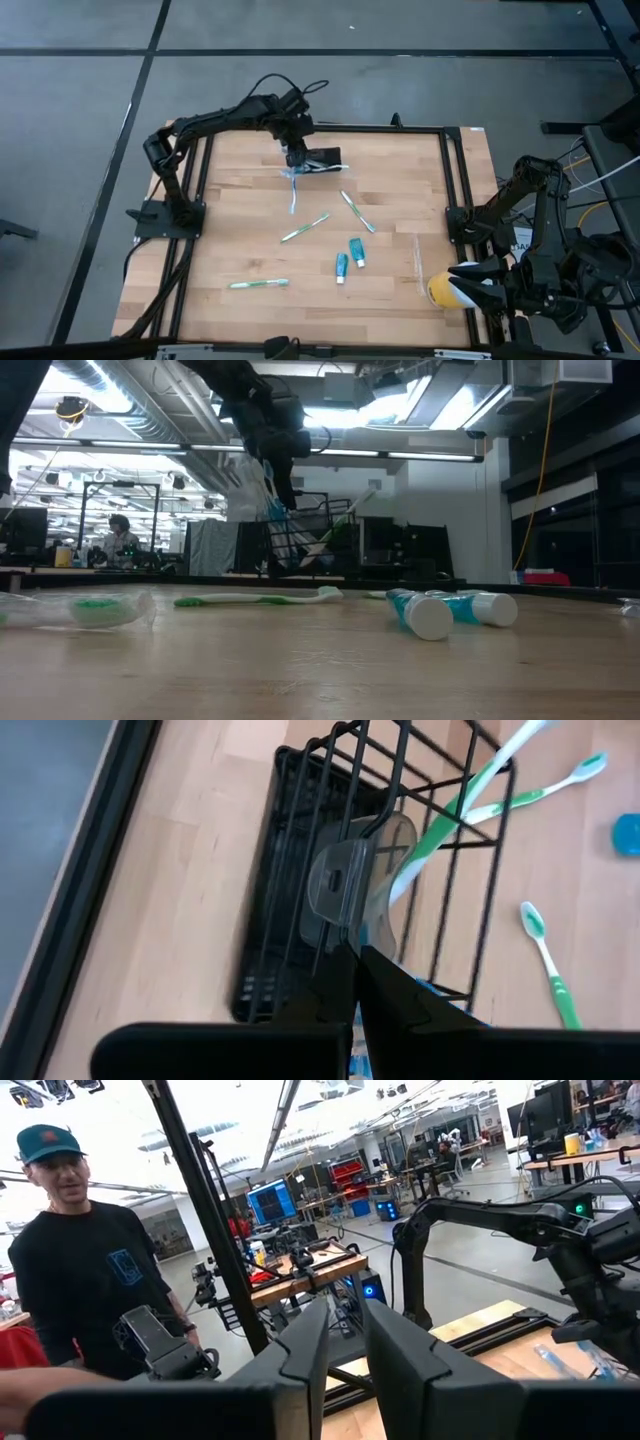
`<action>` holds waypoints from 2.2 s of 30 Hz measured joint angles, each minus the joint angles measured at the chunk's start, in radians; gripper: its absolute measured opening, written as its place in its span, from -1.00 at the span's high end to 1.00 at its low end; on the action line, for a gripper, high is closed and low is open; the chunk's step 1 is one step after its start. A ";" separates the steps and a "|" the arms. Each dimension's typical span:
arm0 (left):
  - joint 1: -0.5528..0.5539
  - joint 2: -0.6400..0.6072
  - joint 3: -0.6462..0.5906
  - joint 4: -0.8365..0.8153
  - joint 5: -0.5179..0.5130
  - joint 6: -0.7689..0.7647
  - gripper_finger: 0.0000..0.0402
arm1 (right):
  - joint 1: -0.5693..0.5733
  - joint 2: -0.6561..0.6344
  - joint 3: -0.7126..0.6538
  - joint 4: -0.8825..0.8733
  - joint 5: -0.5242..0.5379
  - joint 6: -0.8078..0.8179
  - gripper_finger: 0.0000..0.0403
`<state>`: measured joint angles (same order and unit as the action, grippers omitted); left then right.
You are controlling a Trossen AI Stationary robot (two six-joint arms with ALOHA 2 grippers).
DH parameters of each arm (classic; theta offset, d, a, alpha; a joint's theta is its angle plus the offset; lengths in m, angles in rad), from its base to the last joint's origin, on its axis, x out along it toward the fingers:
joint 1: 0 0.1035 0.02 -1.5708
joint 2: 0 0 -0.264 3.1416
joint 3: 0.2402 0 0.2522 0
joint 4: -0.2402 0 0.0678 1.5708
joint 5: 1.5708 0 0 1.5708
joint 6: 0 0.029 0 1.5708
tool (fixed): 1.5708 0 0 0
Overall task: Pick & Place toothbrushing station
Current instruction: Put the wire organizer on the top center of the table upright
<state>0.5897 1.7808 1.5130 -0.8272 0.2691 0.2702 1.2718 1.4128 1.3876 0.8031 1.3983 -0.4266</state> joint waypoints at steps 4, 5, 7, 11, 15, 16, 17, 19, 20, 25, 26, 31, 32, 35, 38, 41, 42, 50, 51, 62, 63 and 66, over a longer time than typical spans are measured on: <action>0.004 0.008 0.001 -0.019 0.032 0.021 0.99 | -0.003 -0.002 0.000 0.005 0.001 -0.007 0.65; 0.005 0.014 0.001 -0.018 0.043 0.020 0.99 | -0.004 -0.003 0.000 0.004 0.002 -0.007 0.65; 0.008 0.027 0.001 -0.018 0.053 0.020 0.99 | -0.009 -0.004 0.000 0.005 0.004 -0.009 0.65; 0.009 0.056 0.001 -0.014 0.063 0.026 0.99 | -0.016 -0.005 0.000 0.012 0.004 -0.019 0.65; 0.012 0.083 0.012 -0.009 0.065 0.040 0.99 | -0.021 -0.006 0.000 0.022 0.005 -0.019 0.65; 0.013 0.089 0.019 -0.007 0.062 0.046 0.99 | -0.021 -0.006 0.000 0.025 0.005 -0.019 0.65; 0.015 0.094 0.027 -0.005 0.055 0.051 0.99 | -0.021 -0.006 0.000 0.028 0.007 -0.018 0.65; 0.019 0.102 0.048 0.008 0.029 0.058 0.99 | -0.021 -0.006 0.000 0.032 0.008 -0.017 0.65; 0.022 0.104 0.060 0.011 0.020 0.059 0.98 | -0.021 -0.006 0.000 0.033 0.008 -0.015 0.65; 0.048 0.103 0.116 0.043 0.056 0.045 0.84 | -0.030 -0.006 0.000 0.034 0.010 -0.018 0.65; 0.055 0.101 0.120 0.045 0.075 0.037 0.80 | -0.033 -0.006 0.000 0.034 0.014 -0.022 0.65; 0.081 0.100 0.120 0.029 0.115 0.032 0.72 | -0.034 -0.010 0.000 0.034 0.035 -0.031 0.65; 0.083 0.100 0.120 0.028 0.115 0.034 0.73 | -0.034 -0.013 0.000 0.034 0.034 -0.033 0.65; 0.083 0.100 0.120 0.027 0.102 0.037 0.74 | -0.034 -0.024 0.000 0.035 0.035 -0.045 0.65; 0.082 0.100 0.120 0.056 0.096 -0.012 0.72 | -0.034 -0.031 0.000 0.034 0.035 -0.062 0.65; 0.076 0.100 0.120 0.059 0.093 -0.062 0.66 | -0.034 -0.036 0.000 0.035 0.035 -0.087 0.65; 0.071 0.100 0.120 0.056 0.090 -0.076 0.63 | -0.034 -0.036 0.000 0.034 0.035 -0.101 0.65; -0.053 0.098 0.118 0.046 0.114 -0.084 0.51 | -0.027 -0.040 0.000 0.034 0.035 -0.188 0.65; -0.076 0.096 0.118 0.050 0.114 -0.079 0.51 | -0.022 -0.043 0.000 0.034 0.035 -0.200 0.65; -0.171 0.049 0.117 0.326 0.107 -0.241 0.55 | 0.051 -0.096 0.000 0.034 0.119 -0.426 0.65; -0.172 0.032 0.117 0.345 0.108 -0.246 0.55 | 0.060 -0.101 0.000 0.034 0.125 -0.448 0.65; -0.169 -0.024 0.116 0.376 0.101 -0.246 0.55 | 0.086 -0.122 0.000 0.034 0.128 -0.503 0.65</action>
<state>0.4205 1.7565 1.6287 -0.4513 0.3704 0.0237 1.3577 1.2904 1.3872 0.8370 1.5267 -0.9300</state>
